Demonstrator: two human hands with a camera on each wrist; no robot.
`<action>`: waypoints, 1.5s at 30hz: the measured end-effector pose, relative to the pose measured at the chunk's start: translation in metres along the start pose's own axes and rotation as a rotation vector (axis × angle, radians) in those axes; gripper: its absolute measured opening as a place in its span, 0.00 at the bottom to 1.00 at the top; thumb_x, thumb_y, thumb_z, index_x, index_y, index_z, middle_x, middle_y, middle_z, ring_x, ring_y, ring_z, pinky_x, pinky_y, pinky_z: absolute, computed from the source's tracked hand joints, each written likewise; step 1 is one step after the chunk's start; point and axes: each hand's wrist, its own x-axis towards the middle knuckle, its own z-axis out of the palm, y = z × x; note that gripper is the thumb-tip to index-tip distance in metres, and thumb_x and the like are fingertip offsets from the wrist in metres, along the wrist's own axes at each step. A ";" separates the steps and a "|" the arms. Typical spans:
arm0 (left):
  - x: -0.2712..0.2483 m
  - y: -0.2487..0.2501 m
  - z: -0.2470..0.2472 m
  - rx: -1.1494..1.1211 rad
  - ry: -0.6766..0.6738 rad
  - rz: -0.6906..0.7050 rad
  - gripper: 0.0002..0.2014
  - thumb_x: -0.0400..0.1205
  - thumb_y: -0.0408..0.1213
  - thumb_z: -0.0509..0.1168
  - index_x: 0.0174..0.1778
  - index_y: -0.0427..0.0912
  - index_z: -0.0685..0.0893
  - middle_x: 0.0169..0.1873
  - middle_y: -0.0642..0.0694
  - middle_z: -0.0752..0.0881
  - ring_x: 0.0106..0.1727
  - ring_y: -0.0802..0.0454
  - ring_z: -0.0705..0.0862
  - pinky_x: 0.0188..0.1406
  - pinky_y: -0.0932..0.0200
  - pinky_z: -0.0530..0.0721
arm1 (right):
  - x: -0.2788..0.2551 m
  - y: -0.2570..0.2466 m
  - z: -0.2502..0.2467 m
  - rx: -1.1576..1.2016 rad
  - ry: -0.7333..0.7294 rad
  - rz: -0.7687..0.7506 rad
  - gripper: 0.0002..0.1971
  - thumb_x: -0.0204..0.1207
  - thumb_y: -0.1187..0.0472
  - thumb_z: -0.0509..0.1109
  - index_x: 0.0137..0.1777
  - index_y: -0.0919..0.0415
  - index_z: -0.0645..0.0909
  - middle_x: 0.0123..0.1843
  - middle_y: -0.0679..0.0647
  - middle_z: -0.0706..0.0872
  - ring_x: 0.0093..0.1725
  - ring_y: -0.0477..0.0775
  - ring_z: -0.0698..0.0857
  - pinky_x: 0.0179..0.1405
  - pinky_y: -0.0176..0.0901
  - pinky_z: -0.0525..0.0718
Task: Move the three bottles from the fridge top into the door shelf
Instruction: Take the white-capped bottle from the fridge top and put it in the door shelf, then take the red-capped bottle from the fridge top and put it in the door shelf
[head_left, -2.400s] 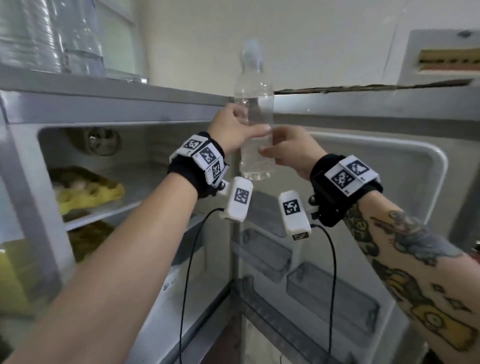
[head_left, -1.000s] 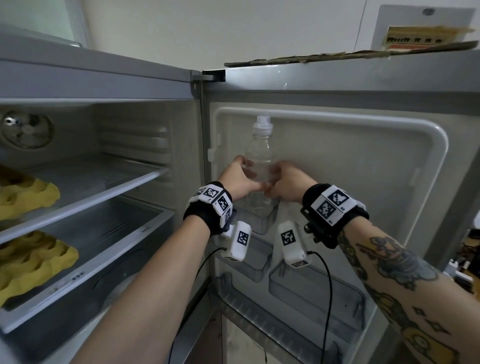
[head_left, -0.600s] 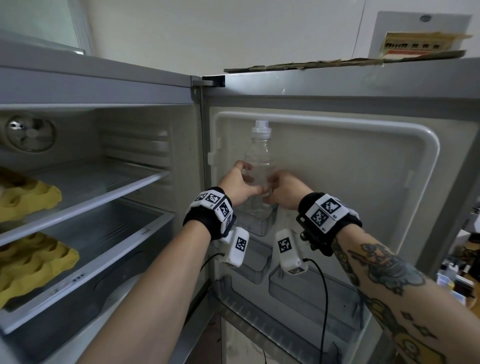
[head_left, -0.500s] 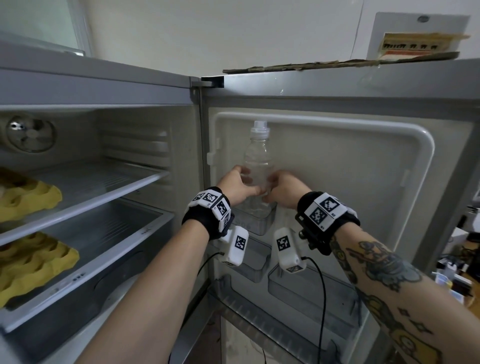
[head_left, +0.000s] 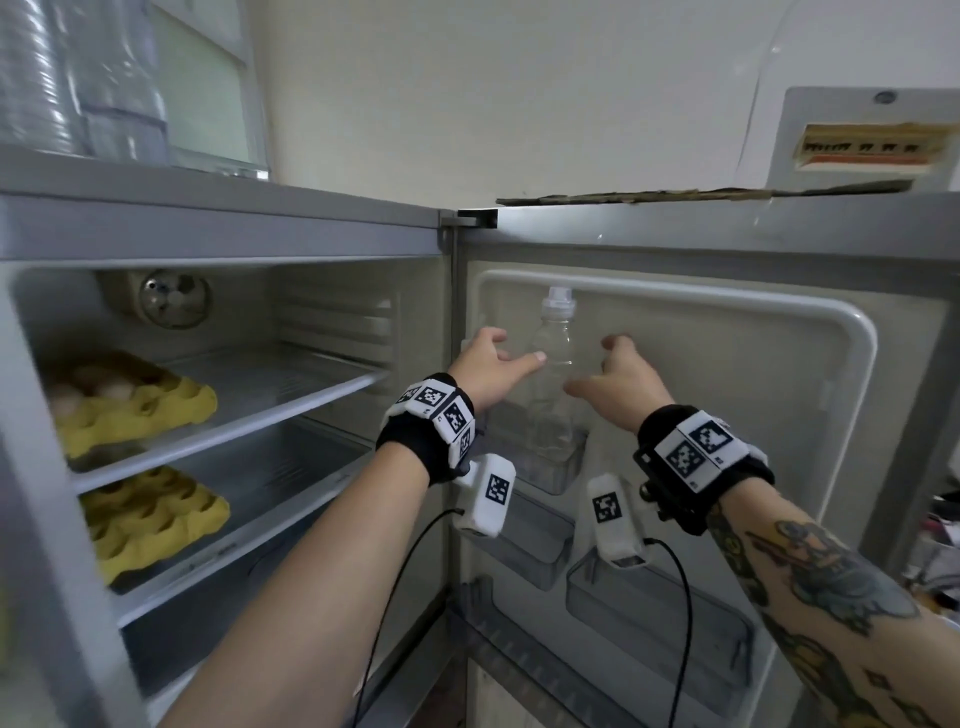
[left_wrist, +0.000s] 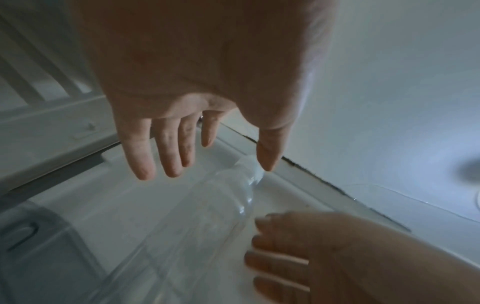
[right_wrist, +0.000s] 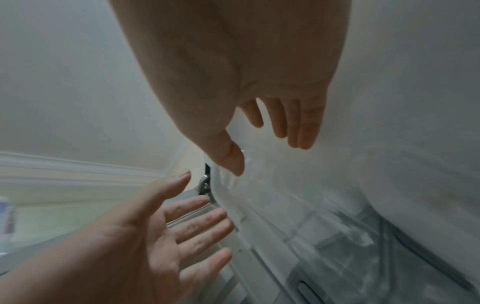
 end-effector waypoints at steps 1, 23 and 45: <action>-0.004 0.004 -0.003 0.006 0.018 0.010 0.37 0.75 0.55 0.70 0.76 0.43 0.66 0.65 0.45 0.79 0.65 0.49 0.80 0.67 0.53 0.77 | -0.004 -0.006 -0.004 0.016 0.052 -0.040 0.40 0.70 0.56 0.77 0.79 0.63 0.62 0.75 0.64 0.74 0.71 0.63 0.78 0.69 0.49 0.76; -0.112 0.133 -0.292 0.306 0.848 0.166 0.29 0.78 0.44 0.66 0.75 0.42 0.70 0.68 0.46 0.76 0.58 0.55 0.77 0.52 0.63 0.72 | -0.027 -0.323 0.055 0.507 -0.243 -0.551 0.37 0.70 0.44 0.74 0.75 0.61 0.71 0.69 0.57 0.81 0.61 0.56 0.82 0.59 0.48 0.79; -0.096 0.137 -0.354 0.524 0.791 -0.106 0.31 0.78 0.55 0.66 0.67 0.32 0.79 0.49 0.43 0.83 0.45 0.47 0.81 0.27 0.61 0.75 | -0.047 -0.404 0.084 0.471 -0.300 -0.818 0.11 0.71 0.62 0.74 0.31 0.61 0.78 0.31 0.55 0.79 0.30 0.51 0.75 0.32 0.43 0.74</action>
